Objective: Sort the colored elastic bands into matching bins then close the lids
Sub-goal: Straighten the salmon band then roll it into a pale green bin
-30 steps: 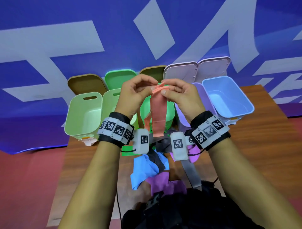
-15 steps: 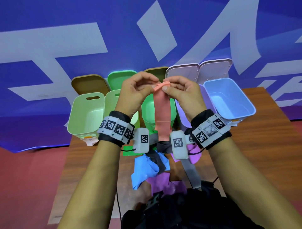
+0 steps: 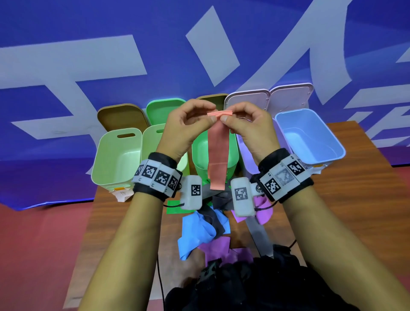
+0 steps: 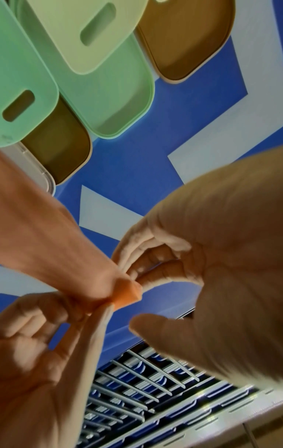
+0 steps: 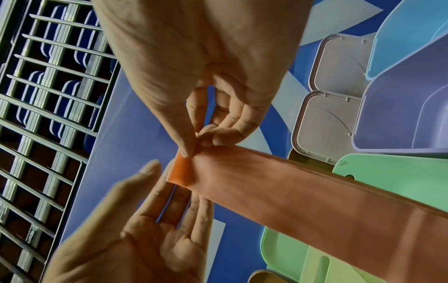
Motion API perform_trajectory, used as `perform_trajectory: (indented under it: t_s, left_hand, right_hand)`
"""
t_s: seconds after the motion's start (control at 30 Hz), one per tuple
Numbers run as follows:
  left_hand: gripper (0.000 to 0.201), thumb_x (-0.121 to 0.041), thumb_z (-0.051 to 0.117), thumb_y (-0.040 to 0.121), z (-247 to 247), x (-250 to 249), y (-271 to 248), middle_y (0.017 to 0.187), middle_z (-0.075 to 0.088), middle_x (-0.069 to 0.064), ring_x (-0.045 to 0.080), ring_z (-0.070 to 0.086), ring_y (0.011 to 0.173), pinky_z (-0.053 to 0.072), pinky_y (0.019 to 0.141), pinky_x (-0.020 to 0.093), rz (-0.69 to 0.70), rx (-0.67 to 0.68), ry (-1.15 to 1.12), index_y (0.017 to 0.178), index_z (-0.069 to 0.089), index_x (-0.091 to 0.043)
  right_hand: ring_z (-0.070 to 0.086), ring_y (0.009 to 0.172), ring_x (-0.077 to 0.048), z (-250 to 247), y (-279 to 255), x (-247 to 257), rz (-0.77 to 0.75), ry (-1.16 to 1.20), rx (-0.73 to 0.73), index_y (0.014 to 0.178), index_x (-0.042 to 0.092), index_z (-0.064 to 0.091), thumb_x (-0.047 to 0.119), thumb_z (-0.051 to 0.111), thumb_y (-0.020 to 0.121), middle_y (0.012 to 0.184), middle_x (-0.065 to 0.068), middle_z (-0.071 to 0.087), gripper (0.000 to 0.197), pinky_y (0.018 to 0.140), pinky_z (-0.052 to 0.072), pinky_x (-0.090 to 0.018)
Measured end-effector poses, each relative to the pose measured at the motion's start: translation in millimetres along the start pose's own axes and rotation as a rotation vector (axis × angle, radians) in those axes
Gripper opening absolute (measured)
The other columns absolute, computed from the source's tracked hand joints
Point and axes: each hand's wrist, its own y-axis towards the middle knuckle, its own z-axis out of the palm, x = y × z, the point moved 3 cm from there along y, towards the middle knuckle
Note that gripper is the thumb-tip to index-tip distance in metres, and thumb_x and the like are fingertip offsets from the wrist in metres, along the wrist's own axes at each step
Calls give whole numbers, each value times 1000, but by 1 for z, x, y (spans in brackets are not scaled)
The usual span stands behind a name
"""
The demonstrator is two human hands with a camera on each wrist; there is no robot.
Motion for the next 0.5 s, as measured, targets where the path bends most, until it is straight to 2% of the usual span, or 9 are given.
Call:
perform_trajectory:
  t_s: [0.07,0.17,0.27,0.33,0.43,0.5]
  left_hand:
    - [24,-4,73,84,0,2,2,103,69,8,19,66,98,52,95,34,-10,-16,37,107,66,-1]
    - [12,-3,69,88,0,4,3,95,68,5,14,64,90,53,86,28,12,-15,60,100,68,-4]
    - [7,-2,66,90,0,3,3,90,68,4,13,64,86,52,82,27,40,-20,57,97,68,-1]
    - [5,-2,65,91,-1,3,3,89,68,2,12,63,85,52,81,27,53,-19,62,96,67,-1]
    - [5,-3,66,90,-2,3,4,90,68,3,14,63,87,52,84,30,64,-22,61,95,67,-4]
    - [6,-4,67,90,-3,4,4,91,68,3,15,63,89,52,85,29,64,-38,64,95,68,-6]
  right_hand:
    - [56,76,-13,0,1,1,-15,-13,2,85,16,69,8,74,82,81,-6,60,10,78,51,-35]
    - [59,77,-12,0,0,2,-27,-35,8,83,19,69,10,75,82,80,2,64,11,82,54,-38]
    - [61,77,-10,0,-1,4,-32,-59,19,85,17,68,10,74,84,80,6,66,10,77,54,-32]
    - [61,79,-10,1,0,4,-43,-81,32,86,17,68,12,73,84,83,4,66,8,75,52,-29]
    - [61,86,-15,3,0,2,-58,-96,54,88,18,70,17,74,83,87,-5,68,6,85,54,-41]
    - [61,85,-15,5,0,1,-68,-110,58,90,12,72,15,73,85,88,-11,69,6,88,53,-43]
